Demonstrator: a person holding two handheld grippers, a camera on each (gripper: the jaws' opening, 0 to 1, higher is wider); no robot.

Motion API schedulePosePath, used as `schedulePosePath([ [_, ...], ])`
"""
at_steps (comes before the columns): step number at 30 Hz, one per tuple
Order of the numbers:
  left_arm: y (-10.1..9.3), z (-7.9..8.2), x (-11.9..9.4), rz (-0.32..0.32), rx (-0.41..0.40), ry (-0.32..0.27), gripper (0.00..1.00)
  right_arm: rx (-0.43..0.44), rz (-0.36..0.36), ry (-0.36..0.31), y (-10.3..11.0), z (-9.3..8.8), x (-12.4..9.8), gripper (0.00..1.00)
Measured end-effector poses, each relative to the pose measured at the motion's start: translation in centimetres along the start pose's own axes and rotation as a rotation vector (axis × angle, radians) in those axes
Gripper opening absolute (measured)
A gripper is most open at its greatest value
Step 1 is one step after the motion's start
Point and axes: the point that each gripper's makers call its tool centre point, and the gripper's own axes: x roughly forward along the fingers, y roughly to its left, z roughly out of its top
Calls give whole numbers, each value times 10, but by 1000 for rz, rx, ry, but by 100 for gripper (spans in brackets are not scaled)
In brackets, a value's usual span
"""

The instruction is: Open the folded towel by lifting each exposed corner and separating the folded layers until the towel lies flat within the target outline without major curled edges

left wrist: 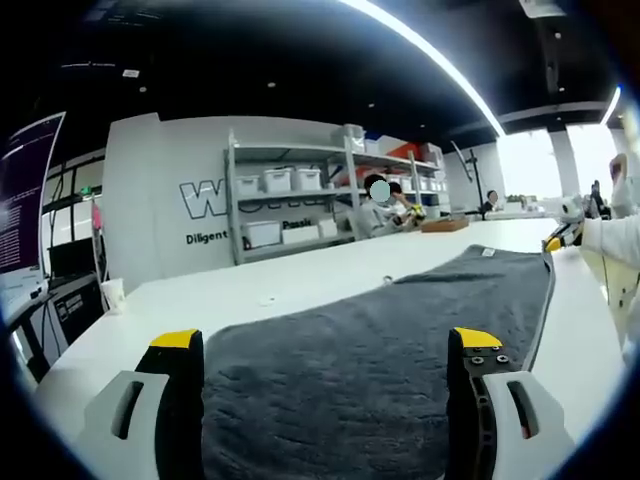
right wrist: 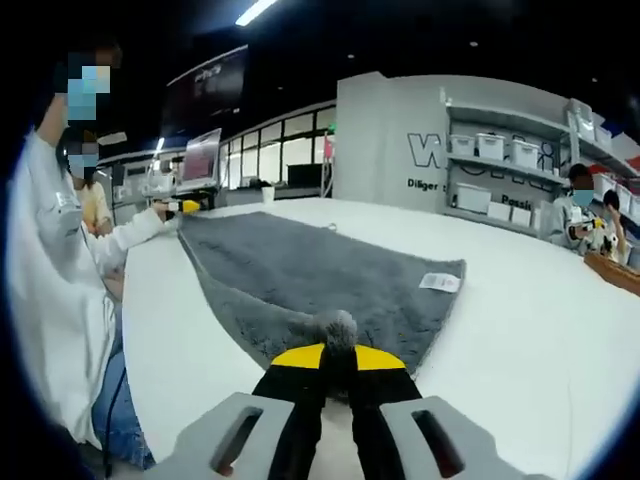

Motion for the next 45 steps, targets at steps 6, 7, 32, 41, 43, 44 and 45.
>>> schedulePosePath([
  [6, -3, 2, -1, -10, -1, -6, 100, 19, -65, -103, -7, 32, -26, 19],
  [7, -3, 2, -1, -11, -2, -6, 100, 15, -71, -109, -7, 36, -29, 22],
  [32, -4, 4, -3, -22, -2, -2, 100, -58, 51, 45, 11, 72, 32, 99],
  [41, -4, 5, -3, -18, 4, -4, 100, -47, 46, 70, -18, 80, 57, 99],
  [43, -3, 5, -3, -16, 4, -2, 100, -41, 27, 116, -33, 74, 66, 99],
  [44, -3, 4, -3, -16, 4, 0, 100, -44, 25, 135, -42, 72, 73, 99],
  [45, -3, 4, -3, -15, 4, 1, 100, -40, 23, 154, -50, 68, 78, 98],
])
